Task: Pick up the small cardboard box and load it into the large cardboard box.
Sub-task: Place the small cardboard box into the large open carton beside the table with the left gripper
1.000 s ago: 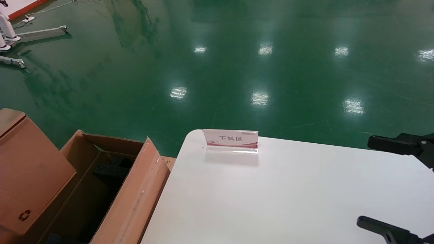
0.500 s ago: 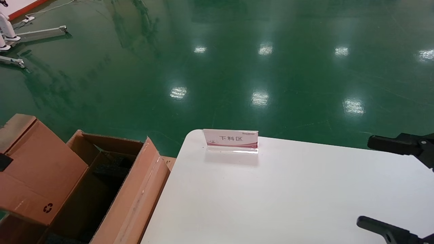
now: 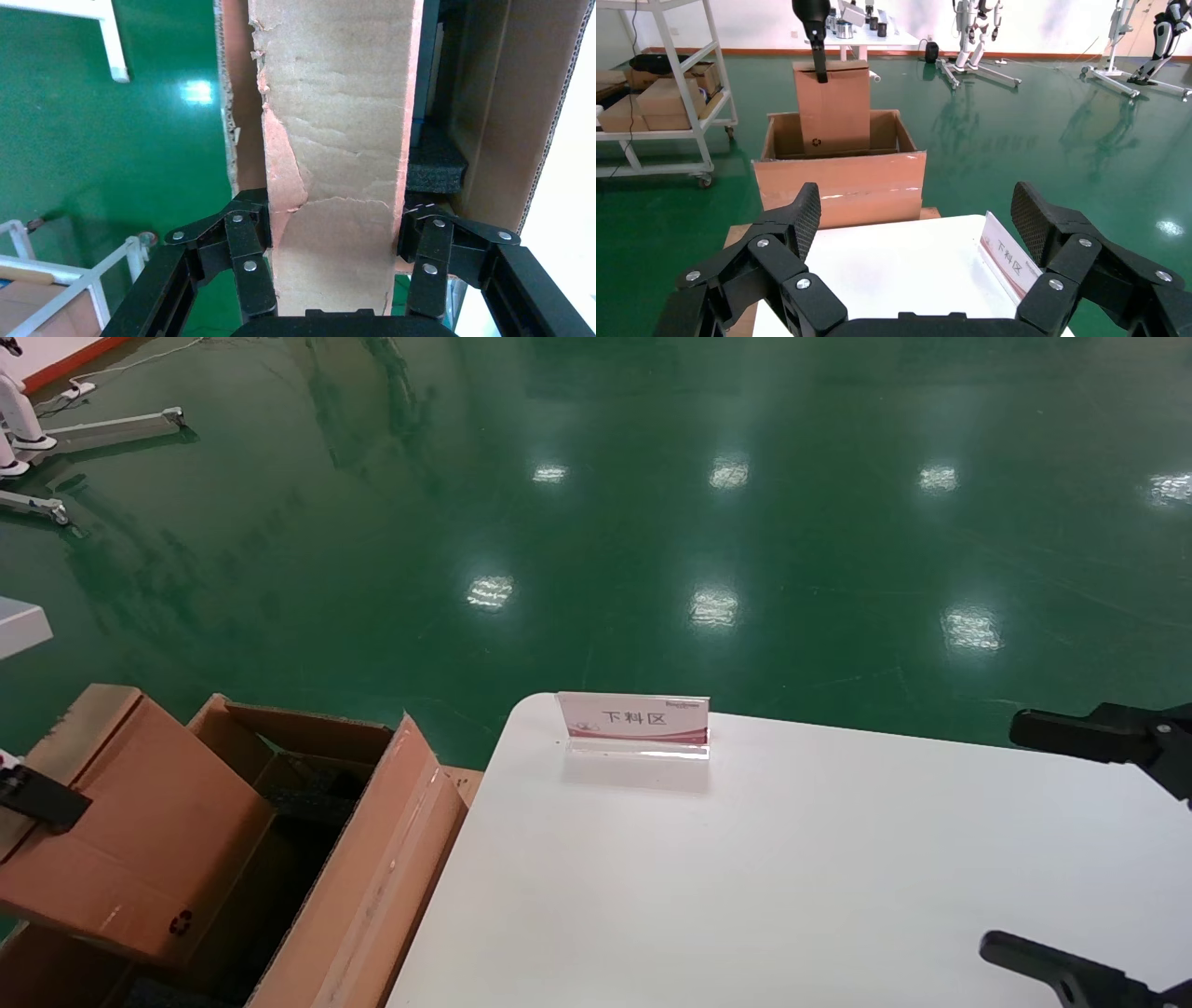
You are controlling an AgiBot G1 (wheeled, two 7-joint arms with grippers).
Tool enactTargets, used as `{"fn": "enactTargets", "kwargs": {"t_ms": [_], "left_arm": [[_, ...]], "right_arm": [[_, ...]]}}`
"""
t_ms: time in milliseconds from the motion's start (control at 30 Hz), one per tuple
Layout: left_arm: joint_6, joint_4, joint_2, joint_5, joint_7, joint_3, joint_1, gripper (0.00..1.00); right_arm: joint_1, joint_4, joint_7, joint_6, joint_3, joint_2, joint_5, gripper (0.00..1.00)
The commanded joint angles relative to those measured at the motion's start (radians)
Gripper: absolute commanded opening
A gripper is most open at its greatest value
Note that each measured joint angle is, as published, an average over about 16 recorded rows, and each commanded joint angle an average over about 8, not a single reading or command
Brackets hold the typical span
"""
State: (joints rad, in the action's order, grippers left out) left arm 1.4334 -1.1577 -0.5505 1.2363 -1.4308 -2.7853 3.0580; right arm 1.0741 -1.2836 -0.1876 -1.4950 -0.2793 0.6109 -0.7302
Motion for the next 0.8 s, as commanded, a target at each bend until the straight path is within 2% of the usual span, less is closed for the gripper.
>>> {"fn": "enactTargets", "kwargs": {"t_ms": [33, 800], "left_arm": [[-0.007, -0.003, 0.007, 0.0, -0.002, 0.002, -0.008, 0.0], [-0.055, -0.039, 0.013, 0.041, -0.073, 0.002, -0.098, 0.0]], "right_arm": [[0.0, 0.0, 0.0, 0.0, 0.0, 0.0, 0.0, 1.0], [0.0, 0.0, 0.0, 0.0, 0.0, 0.0, 0.0, 1.0]]}}
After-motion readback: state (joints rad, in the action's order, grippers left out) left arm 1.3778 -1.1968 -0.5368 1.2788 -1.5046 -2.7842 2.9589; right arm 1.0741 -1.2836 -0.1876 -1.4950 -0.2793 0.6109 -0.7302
